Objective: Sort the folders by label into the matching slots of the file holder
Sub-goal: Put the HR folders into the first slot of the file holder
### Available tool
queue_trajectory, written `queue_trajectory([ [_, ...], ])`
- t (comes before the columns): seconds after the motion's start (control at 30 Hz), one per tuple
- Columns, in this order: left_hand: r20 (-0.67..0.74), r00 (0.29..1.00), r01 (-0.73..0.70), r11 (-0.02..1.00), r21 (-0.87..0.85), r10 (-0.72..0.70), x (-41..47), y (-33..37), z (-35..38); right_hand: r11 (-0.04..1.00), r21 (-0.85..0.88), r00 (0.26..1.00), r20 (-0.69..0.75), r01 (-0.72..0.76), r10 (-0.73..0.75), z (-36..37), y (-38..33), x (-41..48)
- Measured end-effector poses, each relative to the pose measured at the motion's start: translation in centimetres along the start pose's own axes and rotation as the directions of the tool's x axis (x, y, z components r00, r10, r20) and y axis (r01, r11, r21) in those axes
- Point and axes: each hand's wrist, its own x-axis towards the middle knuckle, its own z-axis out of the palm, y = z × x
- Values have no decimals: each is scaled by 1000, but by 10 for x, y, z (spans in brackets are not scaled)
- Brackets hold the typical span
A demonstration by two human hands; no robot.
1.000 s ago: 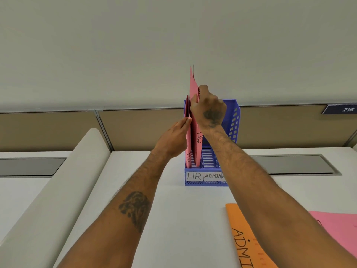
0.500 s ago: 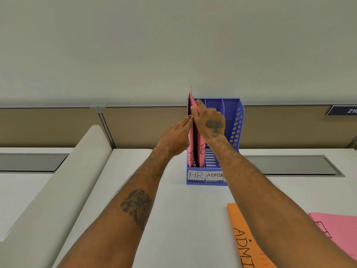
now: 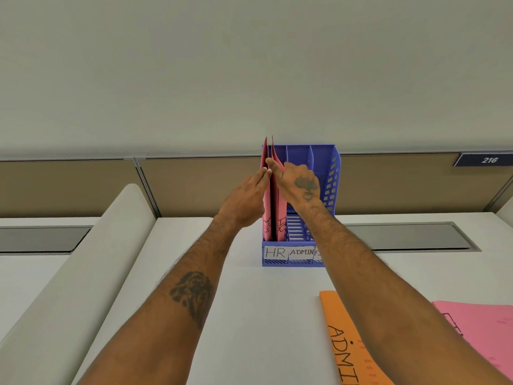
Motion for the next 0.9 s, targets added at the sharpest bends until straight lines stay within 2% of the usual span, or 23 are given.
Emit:
queue_trajectory([
  [0.2,30,999,16,1000,-20,-15,-7,0,-5,999,-28,998,60,25,-23,-9,16,-9],
  [0.33,47,998,33,999,-40,-31,-14,2,-8,997,11,986,144,79,-80,-21,22,-22],
  [0.47,63,995,77,996,-34,-74,-23,4,-10,997,50,971,229,60,-70,-33,28,-34],
  [0.9,26,996,83,996,24,-83,-76,32,-19,966,-223,982,166,131,-95,-77,59,-102],
])
